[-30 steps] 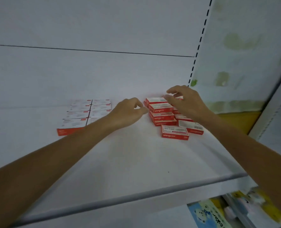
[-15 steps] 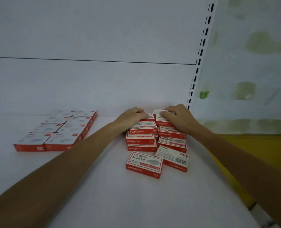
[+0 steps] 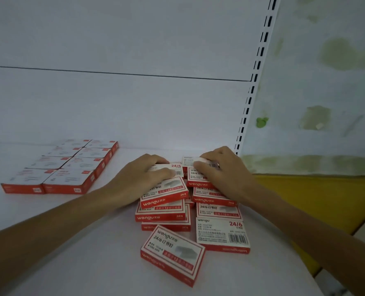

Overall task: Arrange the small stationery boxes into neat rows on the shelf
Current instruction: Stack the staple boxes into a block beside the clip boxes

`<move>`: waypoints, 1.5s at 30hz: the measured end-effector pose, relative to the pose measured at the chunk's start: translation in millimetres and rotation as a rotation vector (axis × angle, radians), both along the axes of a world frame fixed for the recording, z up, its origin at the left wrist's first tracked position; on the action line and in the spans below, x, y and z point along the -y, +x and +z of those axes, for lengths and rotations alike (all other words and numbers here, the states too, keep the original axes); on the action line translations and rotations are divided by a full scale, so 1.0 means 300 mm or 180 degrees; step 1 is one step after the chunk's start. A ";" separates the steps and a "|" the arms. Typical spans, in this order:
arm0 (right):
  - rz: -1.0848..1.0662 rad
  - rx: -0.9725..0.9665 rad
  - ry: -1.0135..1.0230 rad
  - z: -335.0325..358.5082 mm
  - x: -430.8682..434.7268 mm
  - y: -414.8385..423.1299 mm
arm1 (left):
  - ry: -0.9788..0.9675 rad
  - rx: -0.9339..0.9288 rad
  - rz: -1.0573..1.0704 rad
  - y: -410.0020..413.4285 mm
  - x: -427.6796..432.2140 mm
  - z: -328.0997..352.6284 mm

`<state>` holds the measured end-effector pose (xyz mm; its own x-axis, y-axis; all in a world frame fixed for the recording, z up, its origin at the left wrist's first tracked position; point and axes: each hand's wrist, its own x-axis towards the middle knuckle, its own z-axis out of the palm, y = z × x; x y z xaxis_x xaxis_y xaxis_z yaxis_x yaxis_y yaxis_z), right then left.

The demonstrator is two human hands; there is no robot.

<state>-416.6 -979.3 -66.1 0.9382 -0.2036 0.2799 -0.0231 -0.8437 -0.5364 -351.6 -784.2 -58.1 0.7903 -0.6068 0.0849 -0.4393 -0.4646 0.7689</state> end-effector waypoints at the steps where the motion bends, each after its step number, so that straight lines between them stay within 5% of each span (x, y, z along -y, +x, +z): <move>1: -0.0027 0.0024 0.0025 0.000 -0.014 -0.019 | -0.0011 -0.0020 -0.0017 -0.014 -0.013 -0.002; 9: -0.0039 0.0099 0.0249 -0.014 -0.081 -0.113 | -0.0019 -0.0200 -0.0180 -0.054 -0.047 0.005; 16: -0.0014 -0.0072 0.1136 0.053 0.012 -0.100 | 0.0419 0.0877 -0.0571 0.006 0.020 0.068; 22: -0.0009 -0.0432 0.0560 0.065 0.066 -0.115 | 0.0542 0.0773 -0.0783 0.037 0.079 0.054; 29: -0.0175 0.0009 0.0547 0.066 0.039 -0.050 | 0.0355 0.0616 -0.0660 0.036 0.086 0.059; 34: 0.0348 0.0465 0.1329 0.070 -0.016 -0.048 | -0.0153 0.0537 -0.0258 0.030 0.075 0.067; 38: 0.0562 0.1129 0.0920 0.090 -0.077 -0.029 | -0.0546 0.0172 0.0010 0.021 0.057 0.080; 42: 0.0483 0.2013 -0.0303 0.117 -0.137 0.000 | -0.1094 0.0110 0.0552 -0.025 0.036 0.103; 45: 0.0592 0.2342 -0.0833 0.123 -0.164 0.021 | -0.1737 -0.0477 0.0245 -0.088 0.016 0.131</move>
